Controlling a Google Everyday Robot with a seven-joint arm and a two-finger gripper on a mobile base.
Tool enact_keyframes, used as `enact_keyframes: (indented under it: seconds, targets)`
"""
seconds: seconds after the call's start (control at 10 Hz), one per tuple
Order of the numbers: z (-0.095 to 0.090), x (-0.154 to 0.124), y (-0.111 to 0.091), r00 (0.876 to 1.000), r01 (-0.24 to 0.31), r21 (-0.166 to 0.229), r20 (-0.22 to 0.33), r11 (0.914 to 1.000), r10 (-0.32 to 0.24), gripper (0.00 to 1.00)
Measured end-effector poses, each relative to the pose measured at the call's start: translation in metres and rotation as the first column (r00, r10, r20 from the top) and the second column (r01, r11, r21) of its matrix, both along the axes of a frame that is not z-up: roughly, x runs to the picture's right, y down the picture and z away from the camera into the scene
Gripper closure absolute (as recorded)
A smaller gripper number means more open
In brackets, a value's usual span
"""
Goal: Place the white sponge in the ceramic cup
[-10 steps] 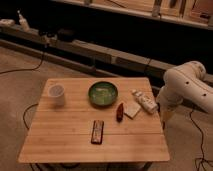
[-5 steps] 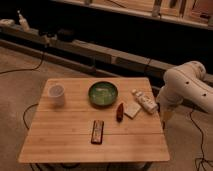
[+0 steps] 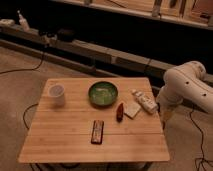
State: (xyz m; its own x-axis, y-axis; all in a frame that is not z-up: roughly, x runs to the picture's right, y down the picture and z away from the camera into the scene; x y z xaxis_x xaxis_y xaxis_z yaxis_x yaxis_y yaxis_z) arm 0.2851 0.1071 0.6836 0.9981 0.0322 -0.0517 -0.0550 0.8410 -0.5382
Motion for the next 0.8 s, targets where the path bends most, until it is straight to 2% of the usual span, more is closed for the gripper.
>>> enact_keyframes:
  seconds: [0.5,0.6,0.8]
  targets:
    - [0.001,-0.001,-0.001,1.0,-0.002,-0.001,0.006,1.0,0.002,0.35]
    - [0.004,-0.007,-0.004,0.999,0.009,-0.009,0.035,0.9999,-0.009,0.35]
    - [0.022,-0.031,-0.023,0.989,0.06,-0.023,0.136,0.9979,-0.057,0.35]
